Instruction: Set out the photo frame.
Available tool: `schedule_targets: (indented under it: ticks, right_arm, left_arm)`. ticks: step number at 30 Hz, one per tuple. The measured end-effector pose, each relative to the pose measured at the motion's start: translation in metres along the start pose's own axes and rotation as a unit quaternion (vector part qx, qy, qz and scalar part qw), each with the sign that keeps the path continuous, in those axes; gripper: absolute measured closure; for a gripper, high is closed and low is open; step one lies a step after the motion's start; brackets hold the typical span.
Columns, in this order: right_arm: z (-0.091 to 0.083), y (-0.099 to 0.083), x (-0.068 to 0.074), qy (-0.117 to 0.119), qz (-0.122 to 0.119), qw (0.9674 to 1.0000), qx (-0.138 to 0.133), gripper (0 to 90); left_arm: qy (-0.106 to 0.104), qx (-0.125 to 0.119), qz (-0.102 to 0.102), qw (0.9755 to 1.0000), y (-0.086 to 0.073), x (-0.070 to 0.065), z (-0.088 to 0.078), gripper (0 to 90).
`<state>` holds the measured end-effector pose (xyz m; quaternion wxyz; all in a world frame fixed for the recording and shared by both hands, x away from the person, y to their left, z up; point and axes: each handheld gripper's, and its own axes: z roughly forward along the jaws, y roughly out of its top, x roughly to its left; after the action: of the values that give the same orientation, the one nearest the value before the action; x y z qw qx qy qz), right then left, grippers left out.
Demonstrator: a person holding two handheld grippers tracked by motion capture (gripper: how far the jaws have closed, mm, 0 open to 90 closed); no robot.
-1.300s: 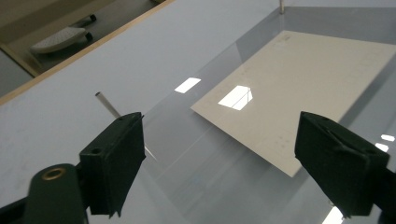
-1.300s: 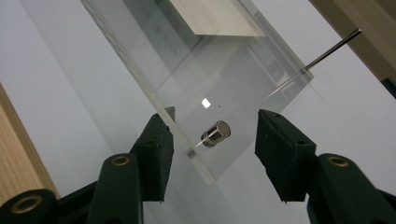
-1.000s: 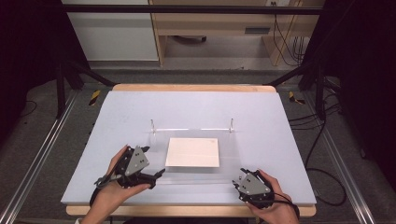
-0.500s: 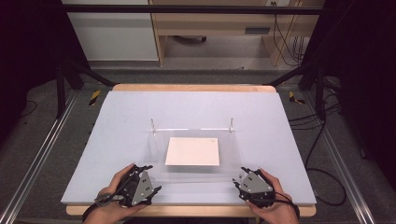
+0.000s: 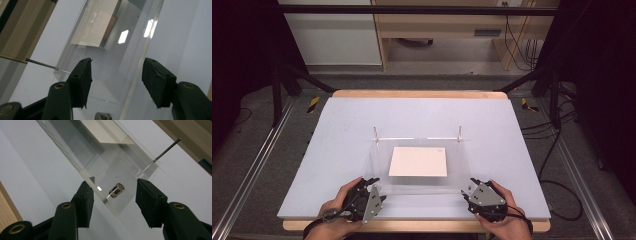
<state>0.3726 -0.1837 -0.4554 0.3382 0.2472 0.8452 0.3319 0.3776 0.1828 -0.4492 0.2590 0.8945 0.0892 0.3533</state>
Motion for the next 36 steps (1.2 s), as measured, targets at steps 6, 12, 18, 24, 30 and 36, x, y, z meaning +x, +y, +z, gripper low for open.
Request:
schedule_targets:
  ticks: [6,12,18,24,30,36]
  right_arm:
    - [0.0,0.0,0.0,0.0,0.001,1.0,0.001,49.1]
    - [0.0,0.0,0.0,0.0,0.001,1.0,0.001,49.1]
    - [-0.001,0.0,-0.001,0.001,0.01,0.9999,-0.009,49.7]
    - [-0.001,0.0,-0.002,0.0,0.007,0.9999,-0.015,49.0]
    - [0.003,0.0,-0.001,-0.003,-0.023,0.9996,-0.016,44.7]
    - [0.005,0.0,-0.004,-0.005,-0.035,0.9991,-0.025,48.8]
  left_arm:
    - [0.006,0.011,0.015,0.9998,0.002,-0.006,0.007,41.8]
    - [0.021,0.017,0.021,0.9994,0.004,-0.004,0.009,50.1]
    - [0.037,0.01,-0.003,0.9993,0.005,-0.001,0.003,56.6]
    - [0.037,0.01,-0.006,0.9992,0.005,0.001,0.001,57.2]
    - [0.037,0.004,-0.015,0.9992,0.004,0.002,0.0,57.0]
    - [0.039,-0.005,-0.028,0.9988,0.001,0.005,-0.001,57.1]
